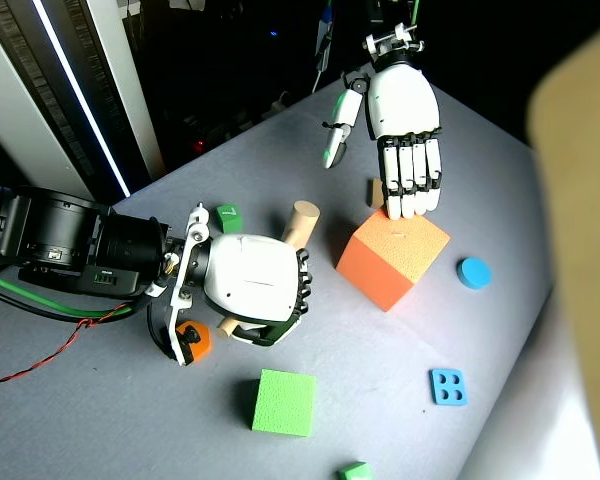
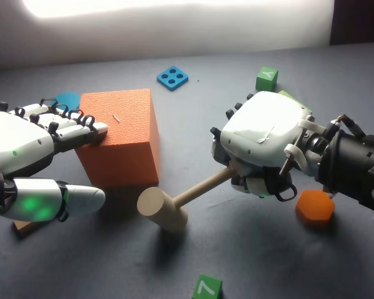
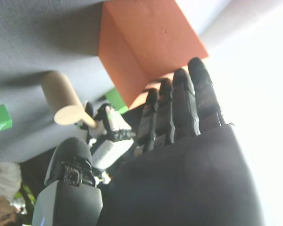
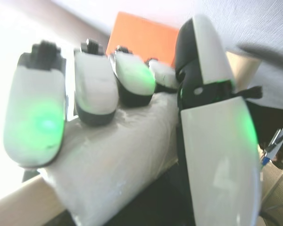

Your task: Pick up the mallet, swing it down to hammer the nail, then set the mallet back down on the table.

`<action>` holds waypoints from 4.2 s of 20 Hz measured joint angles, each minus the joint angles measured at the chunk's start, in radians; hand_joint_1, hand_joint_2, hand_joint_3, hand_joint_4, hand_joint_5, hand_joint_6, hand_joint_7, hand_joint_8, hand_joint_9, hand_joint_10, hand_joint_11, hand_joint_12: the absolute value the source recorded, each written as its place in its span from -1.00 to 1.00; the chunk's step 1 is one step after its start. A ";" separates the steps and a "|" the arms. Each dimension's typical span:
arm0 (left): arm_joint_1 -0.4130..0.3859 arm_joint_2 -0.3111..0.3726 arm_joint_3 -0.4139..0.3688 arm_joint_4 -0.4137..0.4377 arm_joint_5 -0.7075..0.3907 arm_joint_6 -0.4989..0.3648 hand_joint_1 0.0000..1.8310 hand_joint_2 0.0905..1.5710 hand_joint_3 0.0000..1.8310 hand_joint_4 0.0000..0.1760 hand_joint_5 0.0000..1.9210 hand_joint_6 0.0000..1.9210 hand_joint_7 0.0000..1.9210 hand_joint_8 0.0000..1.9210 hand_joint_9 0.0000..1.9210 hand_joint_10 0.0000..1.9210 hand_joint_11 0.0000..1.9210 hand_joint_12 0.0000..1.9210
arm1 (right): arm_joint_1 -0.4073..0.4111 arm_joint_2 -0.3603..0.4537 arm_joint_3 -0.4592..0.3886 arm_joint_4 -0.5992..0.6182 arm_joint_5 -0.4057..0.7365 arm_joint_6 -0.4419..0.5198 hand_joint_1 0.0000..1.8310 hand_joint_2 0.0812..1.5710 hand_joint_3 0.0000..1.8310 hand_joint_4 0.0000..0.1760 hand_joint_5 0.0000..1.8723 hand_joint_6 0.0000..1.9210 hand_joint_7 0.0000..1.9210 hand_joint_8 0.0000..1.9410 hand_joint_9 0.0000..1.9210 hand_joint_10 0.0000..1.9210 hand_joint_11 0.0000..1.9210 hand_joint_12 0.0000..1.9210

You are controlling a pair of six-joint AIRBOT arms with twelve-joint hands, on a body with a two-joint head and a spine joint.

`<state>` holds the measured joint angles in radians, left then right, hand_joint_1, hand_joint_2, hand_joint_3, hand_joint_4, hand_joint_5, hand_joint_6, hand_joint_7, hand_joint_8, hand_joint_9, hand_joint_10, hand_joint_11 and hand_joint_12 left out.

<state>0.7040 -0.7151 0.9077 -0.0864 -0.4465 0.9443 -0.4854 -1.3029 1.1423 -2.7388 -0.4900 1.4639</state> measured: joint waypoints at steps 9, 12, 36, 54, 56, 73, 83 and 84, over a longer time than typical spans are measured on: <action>-0.012 0.000 0.003 0.001 0.006 -0.008 -1.00 0.53 -1.00 -1.00 -0.84 -1.00 -0.81 -1.00 -0.82 -1.00 -1.00 -0.60 | -0.013 -0.013 0.018 0.003 -0.021 -0.001 0.26 0.75 -0.99 1.00 0.48 1.00 0.72 1.00 0.82 1.00 0.98 1.00; -0.029 0.000 0.009 0.001 0.019 -0.011 -1.00 0.52 -1.00 -1.00 -0.87 -1.00 -0.83 -1.00 -0.83 -1.00 -1.00 -0.64 | -0.013 -0.014 0.018 0.004 -0.021 -0.002 0.30 0.73 -1.00 1.00 0.48 1.00 0.71 1.00 0.82 1.00 0.98 1.00; -0.306 0.066 0.029 0.087 0.184 -0.024 -1.00 0.52 -1.00 -1.00 -0.84 -1.00 -0.82 -1.00 -0.84 -1.00 -1.00 -0.65 | -0.027 -0.021 0.019 0.001 -0.010 -0.034 -0.23 0.49 -1.00 -1.00 -0.33 -0.26 -0.22 -0.17 -0.23 -0.13 -0.44 0.21; -0.330 0.076 0.026 0.100 0.212 -0.024 -1.00 0.51 -1.00 -1.00 -0.82 -0.99 -0.79 -0.99 -0.80 -0.99 -1.00 -0.56 | 0.017 0.124 -0.126 0.001 0.002 -0.051 -0.16 0.35 -1.00 -1.00 -0.79 -1.00 -0.75 -1.00 -0.74 -0.97 -1.00 -0.12; -0.330 0.076 0.026 0.101 0.212 -0.023 -1.00 0.51 -1.00 -1.00 -0.83 -1.00 -0.80 -1.00 -0.81 -1.00 -1.00 -0.59 | 0.032 0.179 -0.165 0.000 0.010 -0.023 -0.17 0.33 -1.00 -1.00 -0.84 -1.00 -0.79 -1.00 -0.79 -1.00 -1.00 -0.26; -0.318 0.077 0.011 0.130 0.161 -0.019 -0.96 0.58 -0.99 -1.00 -0.22 0.93 -0.21 0.99 -0.37 1.00 -0.46 1.00 | 0.210 0.508 -0.366 -0.008 0.329 0.109 -0.35 0.32 -0.99 -1.00 -0.66 1.00 -0.67 1.00 -0.58 1.00 -0.35 1.00; -0.308 0.056 -0.031 0.129 0.120 0.005 -0.16 0.81 -0.99 0.99 0.21 0.91 0.36 0.96 0.37 1.00 0.26 1.00 | 0.206 0.509 -0.368 -0.010 0.278 0.072 -0.01 0.89 -0.99 0.38 0.73 1.00 0.81 1.00 0.88 1.00 0.98 1.00; -0.308 0.055 -0.032 0.130 0.121 0.002 -0.14 0.85 -1.00 -0.87 0.12 0.87 0.29 0.92 0.28 1.00 0.18 1.00 | 0.206 0.509 -0.368 -0.010 0.272 0.072 0.00 0.90 -0.99 0.88 0.76 1.00 0.83 1.00 0.90 1.00 0.99 1.00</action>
<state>0.3962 -0.6598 0.8757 0.0441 -0.3256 0.9466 -0.2798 -0.7937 0.7746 -2.7487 -0.2180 1.5364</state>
